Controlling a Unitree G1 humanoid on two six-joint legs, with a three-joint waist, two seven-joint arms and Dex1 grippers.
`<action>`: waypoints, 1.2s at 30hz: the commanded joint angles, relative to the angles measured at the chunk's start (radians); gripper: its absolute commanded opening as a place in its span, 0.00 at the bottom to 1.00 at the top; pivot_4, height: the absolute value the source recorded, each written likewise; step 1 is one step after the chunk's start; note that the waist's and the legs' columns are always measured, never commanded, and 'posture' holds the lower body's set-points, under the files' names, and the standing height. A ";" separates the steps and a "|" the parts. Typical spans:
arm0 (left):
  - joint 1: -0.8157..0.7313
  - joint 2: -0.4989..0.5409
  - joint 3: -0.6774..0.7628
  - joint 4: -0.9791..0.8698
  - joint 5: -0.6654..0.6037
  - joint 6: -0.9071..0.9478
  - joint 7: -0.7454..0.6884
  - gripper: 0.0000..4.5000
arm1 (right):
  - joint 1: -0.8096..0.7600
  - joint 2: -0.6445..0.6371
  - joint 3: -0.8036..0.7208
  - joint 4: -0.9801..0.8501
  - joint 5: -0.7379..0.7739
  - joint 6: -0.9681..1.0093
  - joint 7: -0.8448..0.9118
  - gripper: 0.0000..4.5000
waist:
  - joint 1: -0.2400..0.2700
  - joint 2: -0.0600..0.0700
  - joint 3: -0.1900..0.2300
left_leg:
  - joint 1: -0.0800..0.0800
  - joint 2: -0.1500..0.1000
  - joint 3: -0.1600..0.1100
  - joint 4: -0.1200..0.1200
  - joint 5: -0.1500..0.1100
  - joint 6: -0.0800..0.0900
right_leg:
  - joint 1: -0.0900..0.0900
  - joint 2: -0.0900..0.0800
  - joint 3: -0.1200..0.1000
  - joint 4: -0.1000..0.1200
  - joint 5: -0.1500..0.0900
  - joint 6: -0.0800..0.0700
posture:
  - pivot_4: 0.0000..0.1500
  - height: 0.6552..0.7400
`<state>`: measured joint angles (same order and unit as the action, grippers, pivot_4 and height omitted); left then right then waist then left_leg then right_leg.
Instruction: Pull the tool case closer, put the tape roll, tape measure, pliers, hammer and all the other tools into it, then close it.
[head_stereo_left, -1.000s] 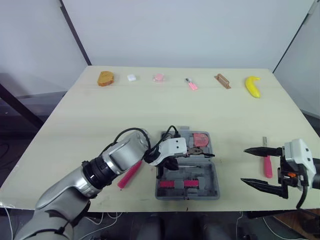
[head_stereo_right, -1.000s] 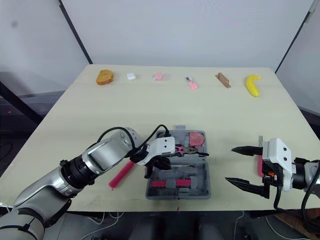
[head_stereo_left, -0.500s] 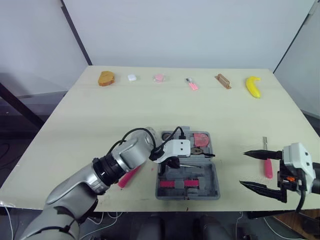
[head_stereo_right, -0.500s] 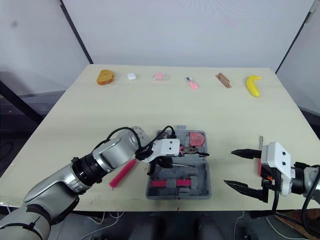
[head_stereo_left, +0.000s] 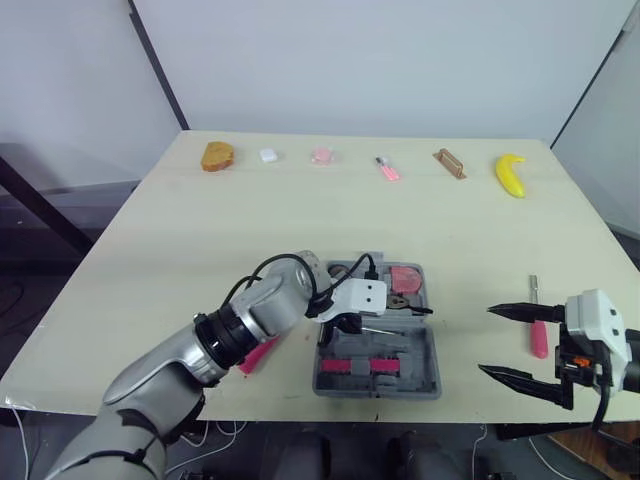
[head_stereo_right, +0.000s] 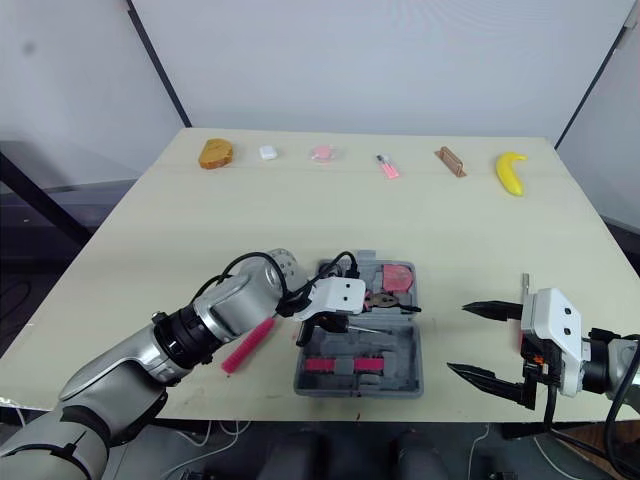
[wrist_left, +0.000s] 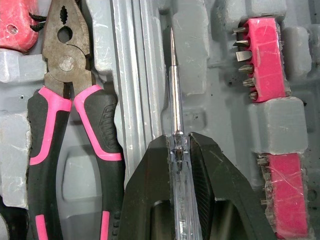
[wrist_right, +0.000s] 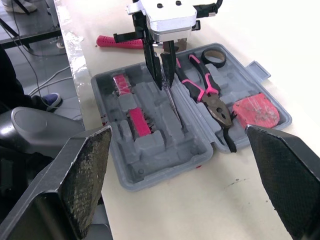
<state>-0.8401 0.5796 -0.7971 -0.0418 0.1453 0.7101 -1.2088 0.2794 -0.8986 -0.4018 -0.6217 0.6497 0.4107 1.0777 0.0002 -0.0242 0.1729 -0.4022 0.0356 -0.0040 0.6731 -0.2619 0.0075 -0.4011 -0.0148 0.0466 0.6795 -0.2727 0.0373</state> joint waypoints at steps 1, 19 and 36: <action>-0.019 -0.020 0.002 -0.026 0.020 0.016 -0.011 0.01 | 0.003 0.007 -0.026 -0.035 0.008 -0.014 -0.010 1.00 | 0.001 0.000 0.000 | 0.000 0.000 0.000 0.000 0.000 0.000 | 0.000 0.000 0.000 0.000 0.000 0.000 | 1.00 1.00; -0.019 -0.038 0.008 -0.020 0.040 0.073 -0.028 0.01 | 0.021 0.023 -0.008 -0.048 -0.007 -0.020 -0.029 1.00 | 0.002 0.000 0.000 | 0.000 0.000 0.000 0.000 0.000 0.000 | 0.000 0.000 0.000 0.000 0.000 0.000 | 1.00 1.00; 0.062 -0.006 0.263 -0.015 -0.140 -0.089 -0.037 0.41 | 0.027 0.042 0.006 -0.055 -0.017 -0.022 -0.033 1.00 | 0.004 0.001 0.000 | 0.000 0.001 0.000 0.001 0.000 0.000 | 0.000 0.000 0.000 0.000 0.000 0.000 | 1.00 1.00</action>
<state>-0.8000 0.5760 -0.6026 -0.0461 0.0635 0.6591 -1.2401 0.3010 -0.8604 -0.3906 -0.6525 0.6273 0.4079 1.0434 0.0040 -0.0237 0.1726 -0.4018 0.0364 -0.0044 0.6738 -0.2619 0.0075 -0.4010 -0.0145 0.0470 0.6799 -0.2727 0.0372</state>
